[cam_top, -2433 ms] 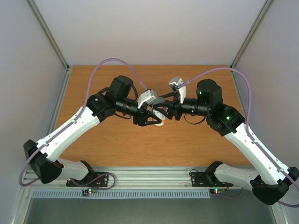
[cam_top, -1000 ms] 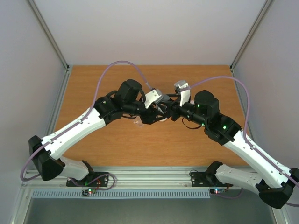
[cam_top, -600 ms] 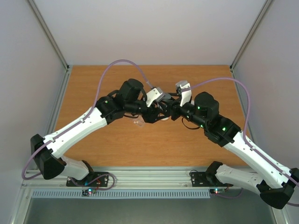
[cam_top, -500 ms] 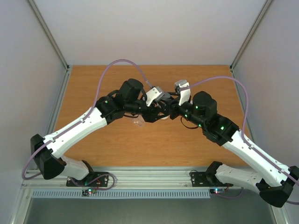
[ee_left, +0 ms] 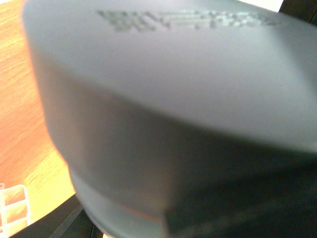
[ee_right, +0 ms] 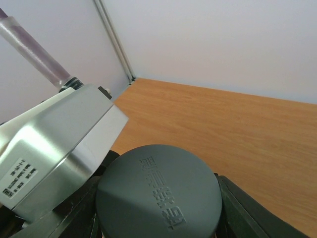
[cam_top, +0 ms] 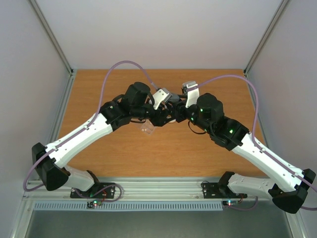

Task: Sort the pills into containers
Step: Screw the lid of the pill bottle onto the pill bottle.

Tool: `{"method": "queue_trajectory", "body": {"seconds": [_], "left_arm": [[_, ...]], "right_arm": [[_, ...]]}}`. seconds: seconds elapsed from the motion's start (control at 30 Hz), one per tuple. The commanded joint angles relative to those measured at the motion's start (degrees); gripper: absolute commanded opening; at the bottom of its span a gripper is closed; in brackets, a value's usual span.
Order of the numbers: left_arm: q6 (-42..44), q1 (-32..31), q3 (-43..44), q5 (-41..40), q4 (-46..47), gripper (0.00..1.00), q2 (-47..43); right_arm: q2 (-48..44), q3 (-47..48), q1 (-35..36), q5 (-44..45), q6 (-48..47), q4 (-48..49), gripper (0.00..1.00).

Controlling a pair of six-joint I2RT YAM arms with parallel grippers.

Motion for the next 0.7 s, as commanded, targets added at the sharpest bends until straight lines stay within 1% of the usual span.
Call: {"method": "queue_trajectory", "body": {"seconds": [0.0, 0.1, 0.17, 0.27, 0.3, 0.4, 0.47, 0.67], "left_arm": [[4.4, -1.2, 4.1, -0.5, 13.7, 0.02, 0.2], [5.2, -1.2, 4.0, 0.9, 13.1, 0.02, 0.5], [5.6, -1.2, 3.9, 1.5, 12.8, 0.01, 0.4], [6.4, -1.1, 3.8, 2.5, 12.0, 0.01, 0.7], [6.6, -1.0, 3.9, 2.7, 11.8, 0.01, 0.8], [6.7, -0.7, 3.3, 3.3, 12.0, 0.01, 0.7], [6.6, -0.4, 3.2, 3.7, 12.1, 0.01, 0.7], [6.3, 0.6, 2.8, 4.6, 12.4, 0.01, 0.6]], "right_arm": [[2.7, -0.9, 1.9, -1.6, 1.5, -6.2, 0.52], [2.8, -0.5, 1.9, -1.9, 0.4, -5.9, 0.61], [2.5, -0.4, 1.9, -2.2, -0.2, -5.2, 0.65], [2.3, -0.1, 1.9, -2.8, -1.1, -4.4, 0.68], [2.2, 0.0, 1.9, -2.9, -1.3, -4.2, 0.70], [2.0, 0.1, 1.9, -3.3, -2.0, -3.4, 0.71], [2.0, 0.3, 2.0, -3.4, -2.4, -3.3, 0.75], [0.8, 0.5, 1.9, -3.4, -3.0, -3.4, 0.75]]}}
